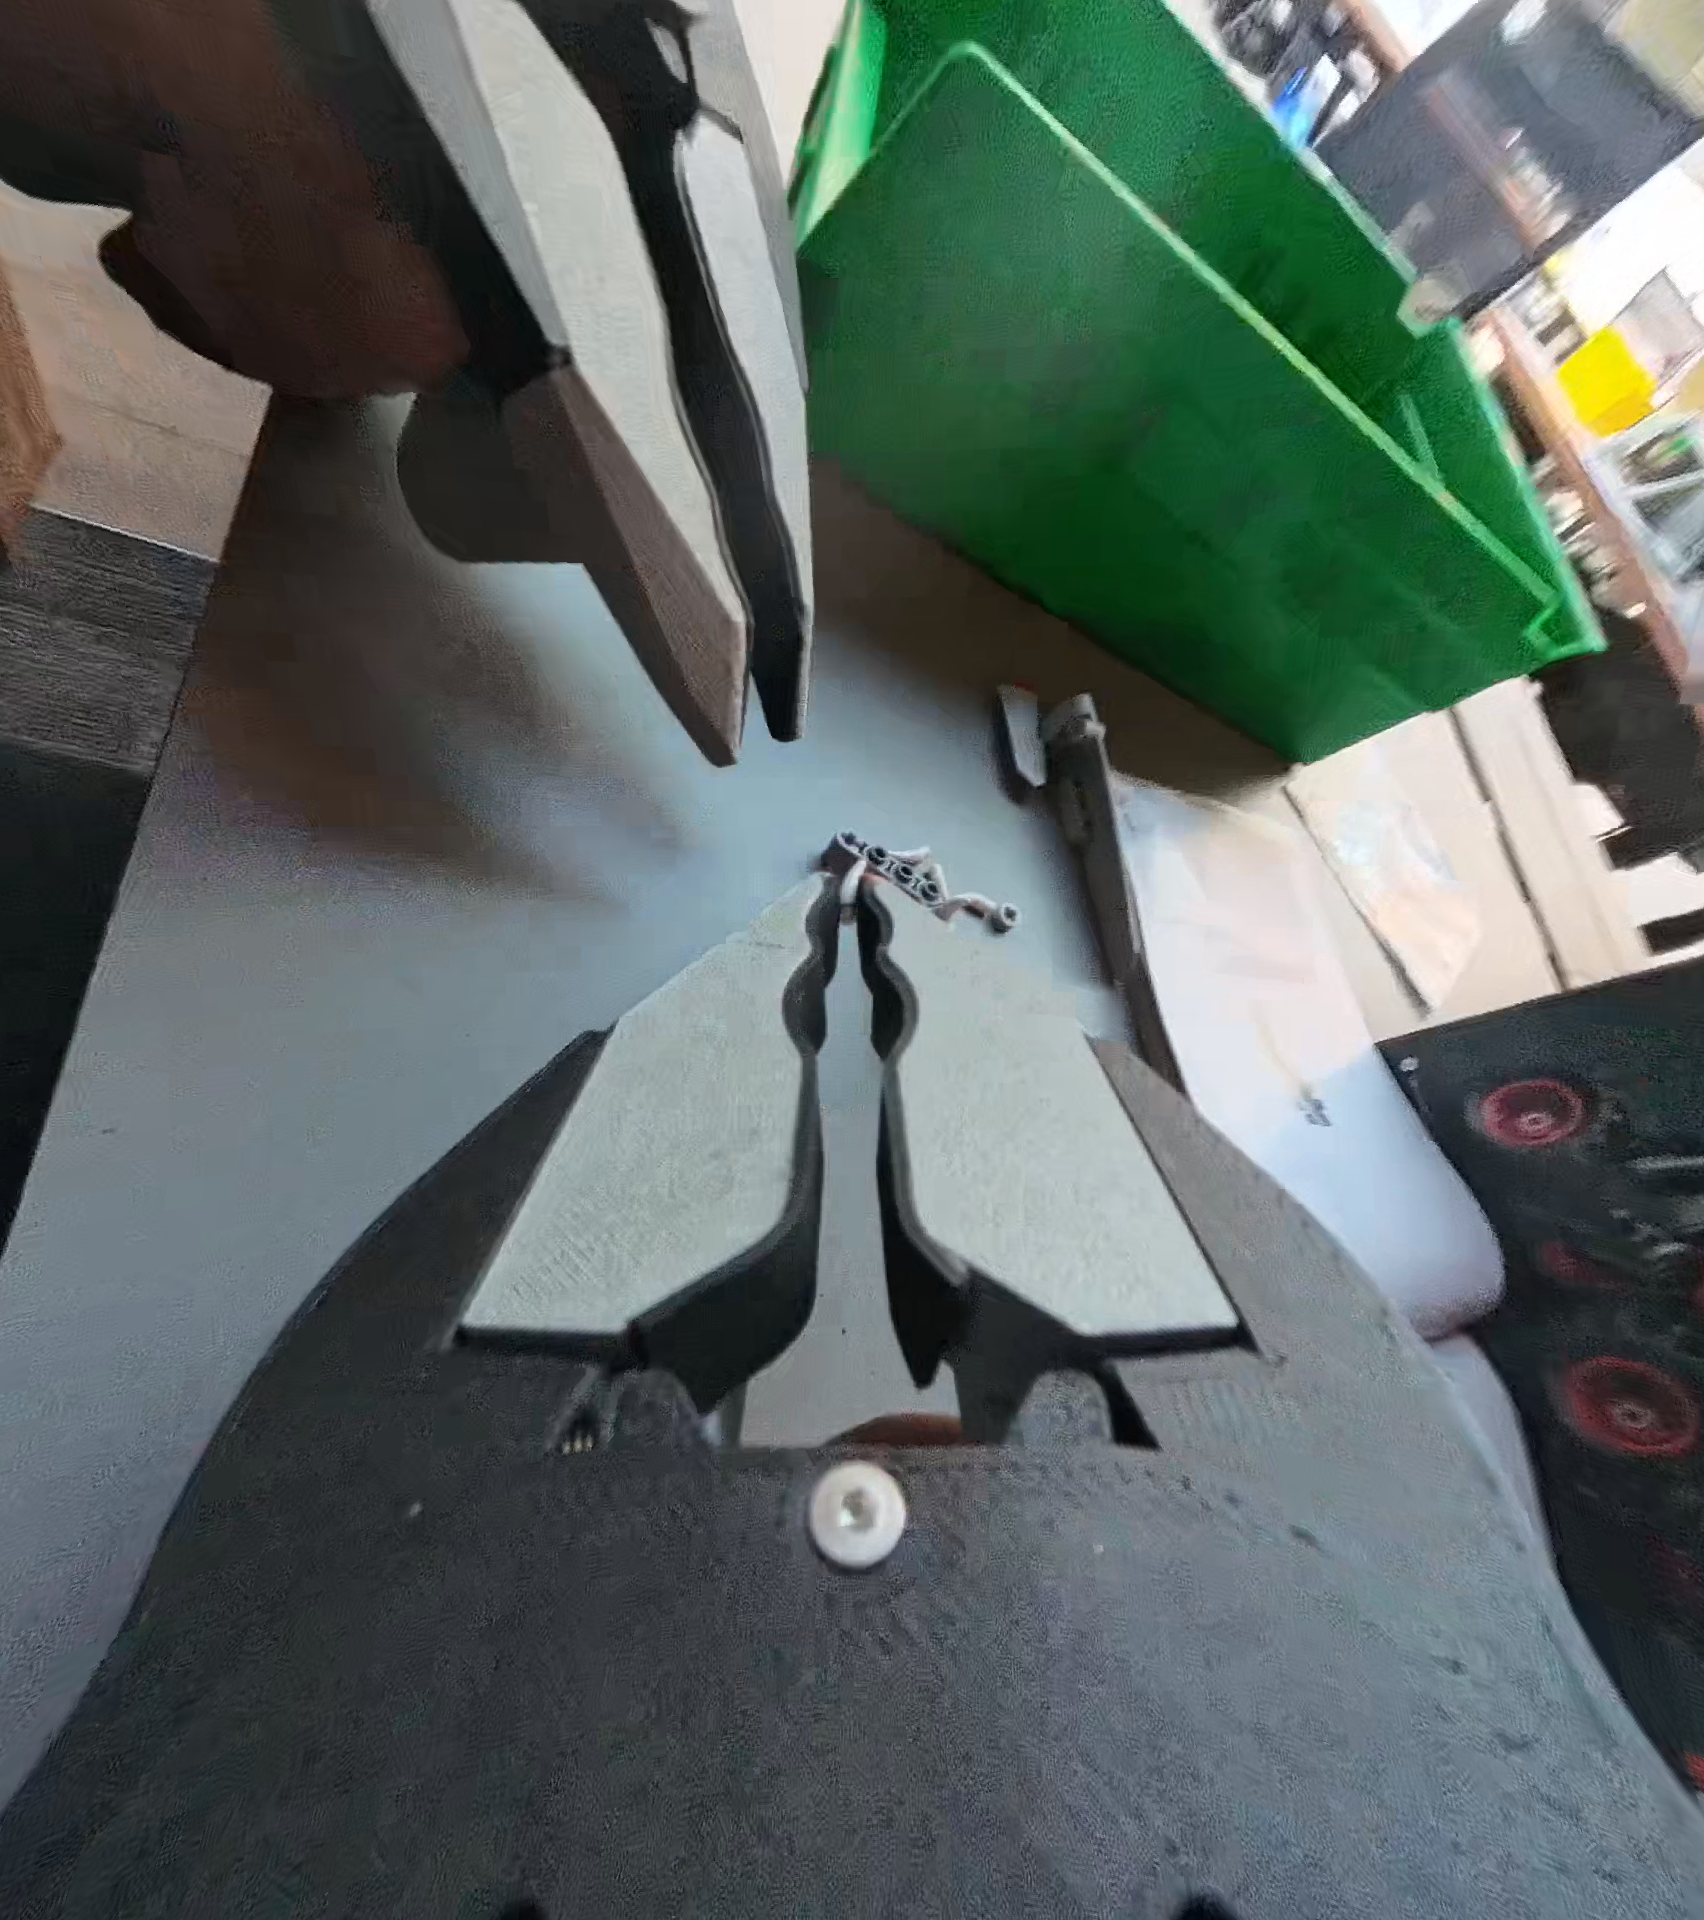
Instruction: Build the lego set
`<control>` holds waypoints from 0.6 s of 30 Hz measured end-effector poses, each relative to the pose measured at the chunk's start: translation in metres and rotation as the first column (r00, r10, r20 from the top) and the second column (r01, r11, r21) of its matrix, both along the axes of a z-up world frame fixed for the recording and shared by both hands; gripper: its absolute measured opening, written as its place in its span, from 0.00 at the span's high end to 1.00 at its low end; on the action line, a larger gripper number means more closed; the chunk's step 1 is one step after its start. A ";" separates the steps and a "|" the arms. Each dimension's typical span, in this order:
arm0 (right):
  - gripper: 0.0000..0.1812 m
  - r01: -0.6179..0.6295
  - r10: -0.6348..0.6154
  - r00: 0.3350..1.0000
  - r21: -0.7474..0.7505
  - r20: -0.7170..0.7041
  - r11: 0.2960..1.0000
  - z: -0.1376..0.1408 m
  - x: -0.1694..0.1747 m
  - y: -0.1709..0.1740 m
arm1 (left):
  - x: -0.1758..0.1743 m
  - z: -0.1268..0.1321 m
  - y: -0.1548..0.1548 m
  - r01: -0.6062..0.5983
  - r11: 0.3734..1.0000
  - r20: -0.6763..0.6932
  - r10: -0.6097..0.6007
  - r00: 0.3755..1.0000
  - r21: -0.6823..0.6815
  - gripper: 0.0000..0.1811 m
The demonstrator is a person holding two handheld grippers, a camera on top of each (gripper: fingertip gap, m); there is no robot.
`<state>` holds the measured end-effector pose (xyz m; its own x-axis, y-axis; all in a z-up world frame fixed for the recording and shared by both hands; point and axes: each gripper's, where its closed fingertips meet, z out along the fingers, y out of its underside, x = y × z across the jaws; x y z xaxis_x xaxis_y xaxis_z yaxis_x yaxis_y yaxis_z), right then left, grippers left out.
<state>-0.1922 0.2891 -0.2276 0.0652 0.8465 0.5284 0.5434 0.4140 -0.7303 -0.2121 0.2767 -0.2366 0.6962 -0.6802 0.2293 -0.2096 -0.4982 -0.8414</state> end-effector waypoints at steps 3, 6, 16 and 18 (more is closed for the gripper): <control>1.00 0.003 0.006 0.999 0.186 -0.045 0.983 0.014 0.006 -0.002 | 0.004 0.010 0.001 0.035 0.997 0.157 -0.023 0.987 -0.075 0.94; 1.00 0.007 0.015 0.997 0.302 -0.073 0.953 0.025 0.010 -0.005 | 0.017 0.028 0.001 0.113 0.988 0.353 -0.068 0.933 -0.110 0.94; 1.00 0.025 0.015 0.997 0.485 -0.077 0.874 0.035 0.019 -0.010 | 0.043 0.042 0.007 0.227 0.962 0.533 -0.113 0.838 -0.153 0.92; 1.00 0.024 0.017 0.997 0.493 -0.080 0.870 0.036 0.018 -0.011 | 0.047 0.043 0.006 0.247 0.957 0.543 -0.126 0.830 -0.155 0.92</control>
